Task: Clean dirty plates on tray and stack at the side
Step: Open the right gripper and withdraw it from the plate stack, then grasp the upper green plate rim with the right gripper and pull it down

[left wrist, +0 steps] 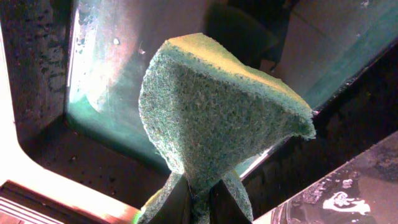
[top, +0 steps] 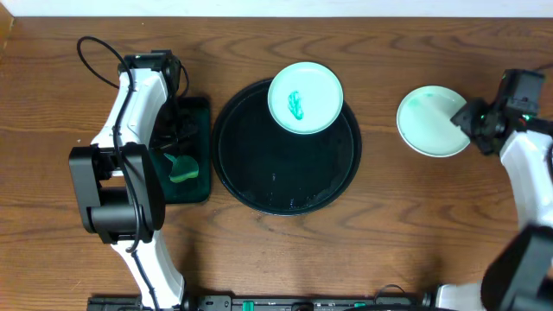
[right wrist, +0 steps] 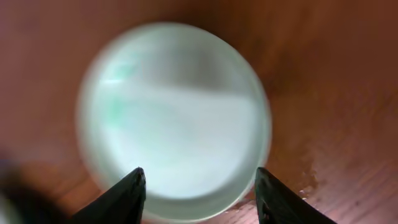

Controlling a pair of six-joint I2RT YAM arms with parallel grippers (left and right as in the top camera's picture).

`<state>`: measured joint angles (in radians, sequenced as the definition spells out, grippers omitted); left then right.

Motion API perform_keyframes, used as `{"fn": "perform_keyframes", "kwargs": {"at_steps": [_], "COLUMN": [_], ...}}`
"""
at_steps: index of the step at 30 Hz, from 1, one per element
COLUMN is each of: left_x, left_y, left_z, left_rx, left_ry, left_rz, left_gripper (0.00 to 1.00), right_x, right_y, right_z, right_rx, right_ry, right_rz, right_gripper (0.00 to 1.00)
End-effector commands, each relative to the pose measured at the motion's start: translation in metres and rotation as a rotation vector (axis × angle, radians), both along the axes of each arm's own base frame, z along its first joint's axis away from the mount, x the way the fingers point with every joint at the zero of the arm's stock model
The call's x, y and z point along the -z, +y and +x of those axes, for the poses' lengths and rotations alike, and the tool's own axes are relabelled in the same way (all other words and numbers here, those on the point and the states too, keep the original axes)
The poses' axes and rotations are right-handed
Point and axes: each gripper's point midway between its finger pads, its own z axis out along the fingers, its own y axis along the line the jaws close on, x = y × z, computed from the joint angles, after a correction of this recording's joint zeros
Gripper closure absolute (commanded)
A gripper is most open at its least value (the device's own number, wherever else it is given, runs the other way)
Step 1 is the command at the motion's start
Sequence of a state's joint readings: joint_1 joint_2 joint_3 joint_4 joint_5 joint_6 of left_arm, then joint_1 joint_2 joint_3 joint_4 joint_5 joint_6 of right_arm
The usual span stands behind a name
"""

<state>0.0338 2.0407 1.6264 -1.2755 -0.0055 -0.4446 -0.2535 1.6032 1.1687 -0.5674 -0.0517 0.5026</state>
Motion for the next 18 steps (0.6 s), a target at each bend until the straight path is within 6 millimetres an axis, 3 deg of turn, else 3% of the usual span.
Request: {"fn": "perform_keyframes", "kwargs": {"at_steps": [1, 4, 8, 10, 18], "left_x": [0.001, 0.002, 0.002, 0.002, 0.002], "left_y": [0.0, 0.0, 0.0, 0.0, 0.0], "left_z": [-0.003, -0.002, -0.002, -0.002, -0.002], "left_rx": [0.007, 0.007, 0.007, 0.007, 0.007], "left_ry": [0.014, 0.01, 0.008, 0.008, 0.008], "left_rz": [0.0, 0.0, 0.0, 0.0, 0.0], "left_gripper": [0.93, 0.93, 0.93, 0.93, 0.93], "right_x": [-0.05, -0.064, -0.049, -0.036, 0.008], "right_y": [0.062, 0.121, 0.176, 0.195, 0.236], "right_z": [0.009, 0.006, -0.003, -0.001, 0.024], "right_rx": [-0.371, -0.662, -0.892, -0.949, -1.061], "right_ry": [-0.155, -0.228, -0.209, -0.188, -0.208], "right_rz": [-0.034, -0.01, -0.015, -0.031, -0.024], "right_gripper": [0.42, 0.35, 0.34, 0.36, 0.43]}}
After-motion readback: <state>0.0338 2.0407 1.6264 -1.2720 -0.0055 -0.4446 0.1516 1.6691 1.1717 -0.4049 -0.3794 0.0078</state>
